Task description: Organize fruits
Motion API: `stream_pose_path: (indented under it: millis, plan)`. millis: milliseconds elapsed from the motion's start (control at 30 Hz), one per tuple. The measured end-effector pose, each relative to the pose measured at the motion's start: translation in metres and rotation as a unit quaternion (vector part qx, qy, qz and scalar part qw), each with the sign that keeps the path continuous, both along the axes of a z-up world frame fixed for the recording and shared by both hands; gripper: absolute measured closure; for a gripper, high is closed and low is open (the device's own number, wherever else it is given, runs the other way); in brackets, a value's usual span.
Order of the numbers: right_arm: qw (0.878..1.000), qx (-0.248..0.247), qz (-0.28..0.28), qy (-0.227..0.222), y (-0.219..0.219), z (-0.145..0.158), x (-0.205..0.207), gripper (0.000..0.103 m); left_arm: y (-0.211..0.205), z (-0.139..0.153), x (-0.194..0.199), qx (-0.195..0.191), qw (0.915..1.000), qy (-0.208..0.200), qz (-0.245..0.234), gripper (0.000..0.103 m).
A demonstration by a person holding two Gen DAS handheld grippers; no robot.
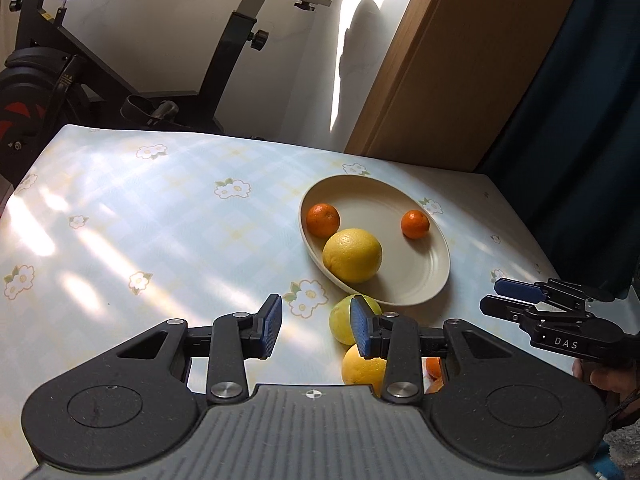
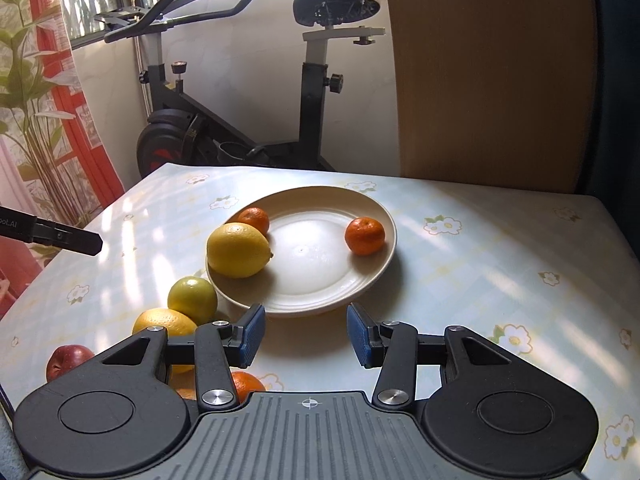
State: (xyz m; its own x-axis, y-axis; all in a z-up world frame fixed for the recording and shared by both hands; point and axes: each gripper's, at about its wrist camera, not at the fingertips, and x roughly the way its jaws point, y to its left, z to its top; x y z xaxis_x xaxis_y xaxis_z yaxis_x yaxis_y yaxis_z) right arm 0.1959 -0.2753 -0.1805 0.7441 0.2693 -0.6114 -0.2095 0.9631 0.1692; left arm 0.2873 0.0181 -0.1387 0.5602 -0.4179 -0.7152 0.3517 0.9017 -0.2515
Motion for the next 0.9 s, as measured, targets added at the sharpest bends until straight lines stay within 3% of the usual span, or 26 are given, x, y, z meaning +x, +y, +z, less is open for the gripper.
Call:
stream_pose_path:
  millis: [300,433,567,900]
  plan:
    - [1.000,-0.016,0.005,0.008,0.003,-0.004,-0.025,0.061,-0.026,-0.015,-0.030,-0.006,0.9972,0.024,-0.071,0.064]
    - [1.000,-0.020,0.006,0.015,0.000,-0.009,-0.034,0.061,-0.049,-0.022,-0.044,0.022,0.9925,0.025,-0.117,0.064]
    - [0.999,-0.027,0.008,0.022,-0.002,-0.013,-0.042,0.061,-0.067,-0.030,-0.052,0.022,0.9869,0.034,-0.156,0.064]
    - [0.999,-0.023,0.004,0.033,-0.013,-0.021,-0.050,0.061,-0.090,-0.044,-0.062,0.027,0.9810,0.059,-0.183,0.064]
